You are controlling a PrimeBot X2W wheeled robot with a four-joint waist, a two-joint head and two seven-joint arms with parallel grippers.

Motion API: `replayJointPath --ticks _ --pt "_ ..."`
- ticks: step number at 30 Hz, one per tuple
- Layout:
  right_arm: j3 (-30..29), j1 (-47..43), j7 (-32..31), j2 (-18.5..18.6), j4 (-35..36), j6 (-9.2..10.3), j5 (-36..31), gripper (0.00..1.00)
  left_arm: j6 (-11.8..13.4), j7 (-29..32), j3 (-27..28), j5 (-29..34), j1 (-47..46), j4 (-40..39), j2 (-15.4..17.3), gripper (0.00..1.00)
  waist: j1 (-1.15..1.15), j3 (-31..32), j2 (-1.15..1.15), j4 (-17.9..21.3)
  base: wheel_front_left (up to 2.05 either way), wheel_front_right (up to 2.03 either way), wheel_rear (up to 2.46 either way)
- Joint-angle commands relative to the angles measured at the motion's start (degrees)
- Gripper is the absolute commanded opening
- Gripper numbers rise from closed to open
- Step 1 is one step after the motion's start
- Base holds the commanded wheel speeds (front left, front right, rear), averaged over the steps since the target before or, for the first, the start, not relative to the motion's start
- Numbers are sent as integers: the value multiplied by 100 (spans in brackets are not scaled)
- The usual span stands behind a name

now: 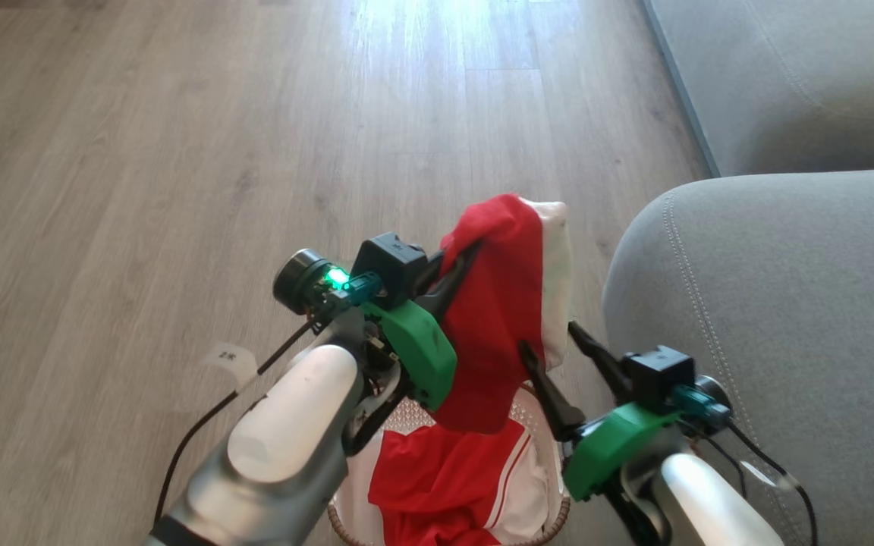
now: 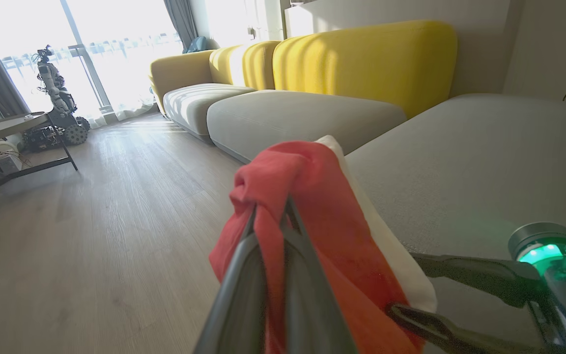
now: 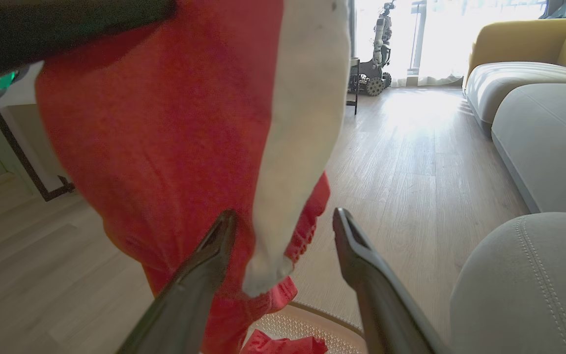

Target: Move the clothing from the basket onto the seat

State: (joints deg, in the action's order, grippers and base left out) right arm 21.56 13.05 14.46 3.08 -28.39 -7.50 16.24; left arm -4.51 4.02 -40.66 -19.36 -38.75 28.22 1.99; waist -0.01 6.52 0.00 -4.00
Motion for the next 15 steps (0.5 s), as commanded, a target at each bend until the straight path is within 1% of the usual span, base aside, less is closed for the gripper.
replayJointPath --ticks 1,6,11,12,13,14,15 --pt "292 433 54 -20 44 1 192 100 42 12 125 -57 -217 -302 89 0 1 5 0 -51 0 0 0" --pt "917 924 54 24 -374 1 745 100 91 11 -27 -153 -121 -505 89 0 1 23 0 -137 0 0 0" --pt "1443 1283 54 168 -457 1 1173 100 130 0 -140 -217 -31 -578 89 0 1 39 0 -191 0 0 0" --pt "1511 1330 54 195 -461 1 1219 86 135 0 -151 -227 -14 -579 89 0 1 42 0 -197 0 0 0" --pt "1567 1368 54 219 -467 1 1258 69 140 1 -158 -240 2 -576 89 0 1 45 0 -200 0 0 0" --pt "1611 1396 54 241 -470 1 1286 47 145 -3 -161 -251 16 -574 89 0 1 46 0 -202 0 0 0" --pt "1611 1396 54 241 -470 1 1286 47 145 -3 -161 -251 16 -574 89 0 1 46 0 -202 0 0 0"
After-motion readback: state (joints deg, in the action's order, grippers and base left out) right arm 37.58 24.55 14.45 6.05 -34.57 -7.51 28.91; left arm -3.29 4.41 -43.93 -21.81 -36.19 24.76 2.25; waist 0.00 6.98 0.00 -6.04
